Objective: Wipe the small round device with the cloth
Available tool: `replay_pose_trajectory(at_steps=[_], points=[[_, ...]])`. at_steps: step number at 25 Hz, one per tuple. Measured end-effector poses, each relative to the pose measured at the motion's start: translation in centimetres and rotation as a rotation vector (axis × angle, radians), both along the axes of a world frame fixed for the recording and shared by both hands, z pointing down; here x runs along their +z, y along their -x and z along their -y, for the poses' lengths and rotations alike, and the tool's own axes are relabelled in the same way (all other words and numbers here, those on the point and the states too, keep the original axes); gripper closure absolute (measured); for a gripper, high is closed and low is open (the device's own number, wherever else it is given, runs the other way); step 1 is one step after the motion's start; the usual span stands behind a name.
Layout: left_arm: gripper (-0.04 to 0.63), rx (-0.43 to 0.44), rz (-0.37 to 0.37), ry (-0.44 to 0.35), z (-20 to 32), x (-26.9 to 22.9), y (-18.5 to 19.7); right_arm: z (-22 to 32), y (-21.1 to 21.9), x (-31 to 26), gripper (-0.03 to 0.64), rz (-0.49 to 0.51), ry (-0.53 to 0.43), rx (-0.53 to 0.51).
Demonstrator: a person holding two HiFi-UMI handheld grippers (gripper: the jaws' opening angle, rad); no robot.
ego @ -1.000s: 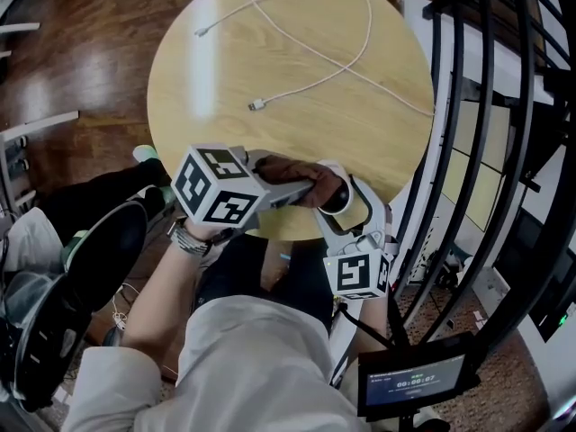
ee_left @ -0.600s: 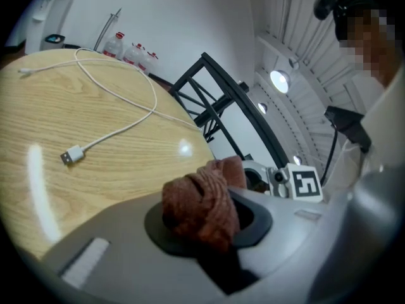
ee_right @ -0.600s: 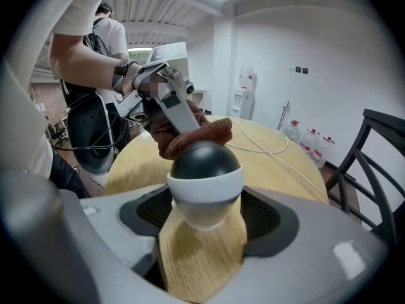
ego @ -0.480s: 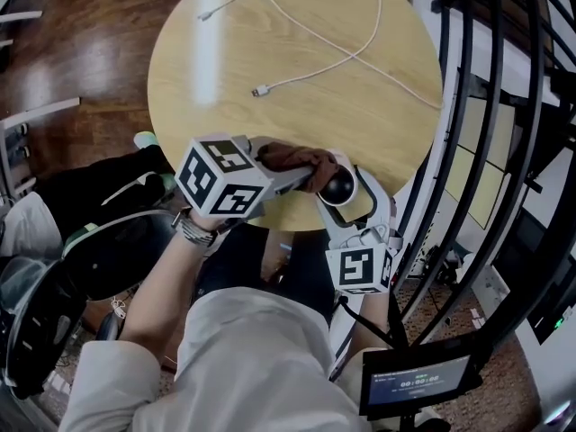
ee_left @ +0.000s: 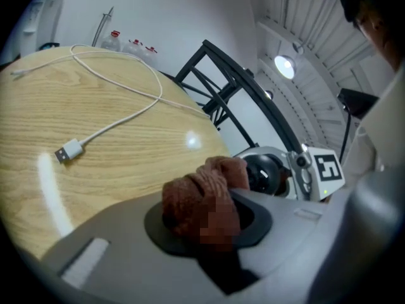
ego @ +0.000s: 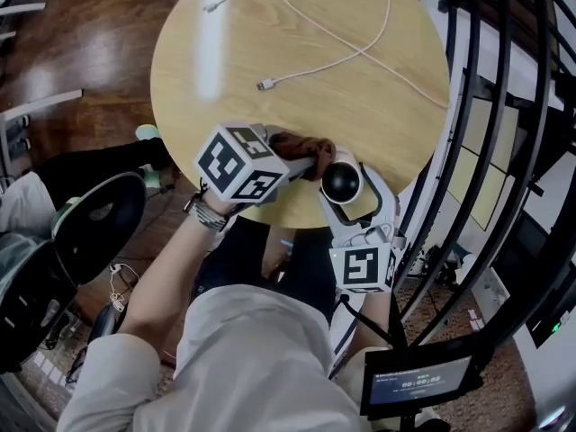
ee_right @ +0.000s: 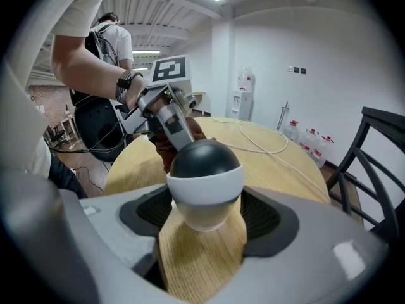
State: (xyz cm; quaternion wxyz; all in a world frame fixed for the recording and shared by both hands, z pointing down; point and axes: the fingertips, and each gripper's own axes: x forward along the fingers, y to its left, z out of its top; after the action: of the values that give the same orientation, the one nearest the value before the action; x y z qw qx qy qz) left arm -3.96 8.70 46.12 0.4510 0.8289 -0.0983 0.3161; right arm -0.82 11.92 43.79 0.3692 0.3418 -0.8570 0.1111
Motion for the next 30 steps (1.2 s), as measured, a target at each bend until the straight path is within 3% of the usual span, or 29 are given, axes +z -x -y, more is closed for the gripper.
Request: replay_pose_trajectory(at_steps=[5, 10, 13, 15, 18, 20, 21, 24, 27, 30], points=[[0.518, 0.038, 0.066, -0.022, 0.3, 1.6, 0.1, 0.4, 0.1, 0.0, 0.277, 0.003, -0.005, 0.002], [0.518, 0.145, 0.177, -0.111, 0.4, 2.1, -0.3, 0.4, 0.0, 0.2, 0.276, 0.012, 0.009, 0.029], [0.515, 0.212, 0.223, -0.18, 0.7, 2.5, -0.8, 0.6, -0.3, 0.9, 0.276, 0.033, 0.034, 0.087], [0.514, 0.243, 0.237, -0.254, 1.1, 2.5, -0.7, 0.4, -0.8, 1.9, 0.276, 0.082, 0.119, 0.186], [0.512, 0.172, 0.161, -0.316, 2.4, -0.8, 0.5, -0.9, -1.3, 2.9, 0.276, 0.171, 0.231, 0.368], [0.512, 0.103, 0.044, -0.281, 3.6, -4.8, 0.2, -1.0, -1.8, 3.1, 0.276, 0.184, 0.213, 0.422], [0.512, 0.111, -0.003, -0.264, 4.1, -6.7, -0.4, -0.4, -2.0, 3.3, 0.276, 0.177, 0.185, 0.428], [0.511, 0.282, -0.03, -0.248, 4.1, -10.5, -3.1, 2.1, -2.9, 3.6, 0.276, 0.152, 0.106, 0.434], [0.511, 0.443, -0.009, -0.198, 1.6, -11.8, -5.7, 2.5, -3.6, 3.9, 0.275, 0.148, 0.115, 0.473], [0.511, 0.534, 0.044, -0.174, 0.2, -10.4, -6.8, 2.6, -3.4, 4.2, 0.275, 0.131, 0.126, 0.492]])
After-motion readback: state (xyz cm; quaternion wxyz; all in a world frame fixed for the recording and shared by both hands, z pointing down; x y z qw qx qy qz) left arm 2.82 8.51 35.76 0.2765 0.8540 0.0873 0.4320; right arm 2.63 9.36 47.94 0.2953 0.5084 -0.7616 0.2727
